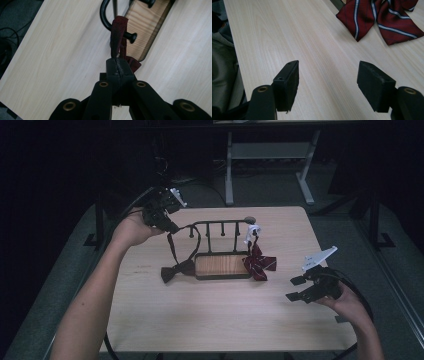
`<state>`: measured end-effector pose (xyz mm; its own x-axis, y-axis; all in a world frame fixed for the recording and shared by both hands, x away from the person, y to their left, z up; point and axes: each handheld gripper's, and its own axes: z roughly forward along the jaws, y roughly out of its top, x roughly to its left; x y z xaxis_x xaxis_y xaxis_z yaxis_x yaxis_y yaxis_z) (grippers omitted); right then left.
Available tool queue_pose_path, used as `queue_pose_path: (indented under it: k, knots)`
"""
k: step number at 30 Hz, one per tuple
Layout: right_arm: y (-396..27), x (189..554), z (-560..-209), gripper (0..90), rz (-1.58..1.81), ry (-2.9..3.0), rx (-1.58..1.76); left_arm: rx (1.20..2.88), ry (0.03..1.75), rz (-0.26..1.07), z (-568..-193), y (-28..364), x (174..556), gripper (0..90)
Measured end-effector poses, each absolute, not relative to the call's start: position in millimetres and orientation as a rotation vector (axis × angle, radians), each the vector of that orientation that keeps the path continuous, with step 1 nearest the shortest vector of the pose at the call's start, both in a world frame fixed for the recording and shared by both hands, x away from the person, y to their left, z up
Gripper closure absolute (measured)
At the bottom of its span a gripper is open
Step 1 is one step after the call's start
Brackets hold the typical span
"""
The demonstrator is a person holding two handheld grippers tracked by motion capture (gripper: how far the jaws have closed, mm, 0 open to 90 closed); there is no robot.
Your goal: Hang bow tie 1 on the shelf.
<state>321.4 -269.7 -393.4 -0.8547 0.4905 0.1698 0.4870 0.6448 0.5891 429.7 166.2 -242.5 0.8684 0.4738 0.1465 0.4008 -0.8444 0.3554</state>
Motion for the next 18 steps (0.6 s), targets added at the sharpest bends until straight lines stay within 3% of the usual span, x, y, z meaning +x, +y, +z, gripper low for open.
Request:
queue_pose_path:
  k: [7, 18]
  knots:
    - [-271.5, 320.9, -392.3, 33.7, 1.015, 2.837, 0.840, 2.736, 0.691, 0.342, -246.1, 167.7, 435.4, 89.5]
    - [-271.6, 320.8, -392.9, 33.7, 1.019, 2.837, 0.844, 2.740, 0.700, 0.371, -246.6, 167.2, 433.7, 78.4]
